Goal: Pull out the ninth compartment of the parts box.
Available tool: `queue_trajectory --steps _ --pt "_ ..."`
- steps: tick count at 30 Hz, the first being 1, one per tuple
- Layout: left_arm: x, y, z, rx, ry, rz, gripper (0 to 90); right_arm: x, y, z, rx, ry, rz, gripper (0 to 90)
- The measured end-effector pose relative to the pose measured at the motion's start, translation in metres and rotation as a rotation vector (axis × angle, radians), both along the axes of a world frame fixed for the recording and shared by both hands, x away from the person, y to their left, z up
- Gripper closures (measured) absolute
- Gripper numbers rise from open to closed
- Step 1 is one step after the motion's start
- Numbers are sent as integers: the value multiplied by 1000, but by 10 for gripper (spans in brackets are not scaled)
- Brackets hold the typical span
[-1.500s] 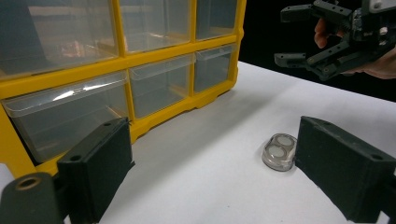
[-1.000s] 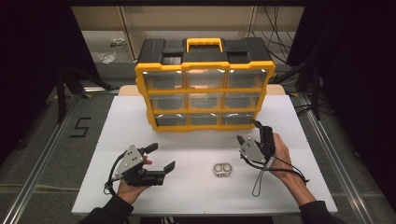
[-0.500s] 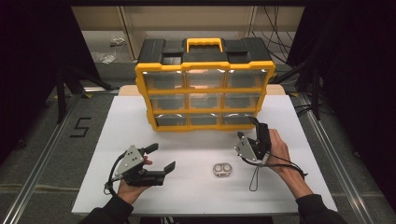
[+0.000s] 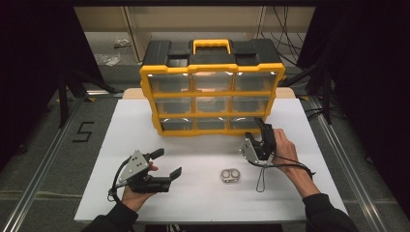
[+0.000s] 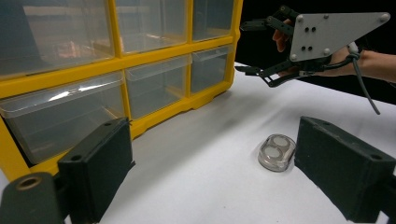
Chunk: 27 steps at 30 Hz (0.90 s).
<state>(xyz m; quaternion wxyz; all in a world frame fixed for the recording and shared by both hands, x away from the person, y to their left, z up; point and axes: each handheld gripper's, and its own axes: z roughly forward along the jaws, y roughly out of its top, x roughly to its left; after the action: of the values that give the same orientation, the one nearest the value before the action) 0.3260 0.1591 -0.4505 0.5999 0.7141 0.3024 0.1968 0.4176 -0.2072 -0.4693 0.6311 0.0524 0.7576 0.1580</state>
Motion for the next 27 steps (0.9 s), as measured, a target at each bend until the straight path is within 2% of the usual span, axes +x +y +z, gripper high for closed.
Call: queue_trajectory --steps 10,18,27 --pt "0 0 0 -5 0 -3 109 10 1 -7 -76 -32 -1 313" --pt "0 -1 0 -9 1 -7 109 16 3 -13 -113 -44 8 360" --pt "0 -1 0 -9 1 -9 110 19 3 -15 -129 -61 6 400"
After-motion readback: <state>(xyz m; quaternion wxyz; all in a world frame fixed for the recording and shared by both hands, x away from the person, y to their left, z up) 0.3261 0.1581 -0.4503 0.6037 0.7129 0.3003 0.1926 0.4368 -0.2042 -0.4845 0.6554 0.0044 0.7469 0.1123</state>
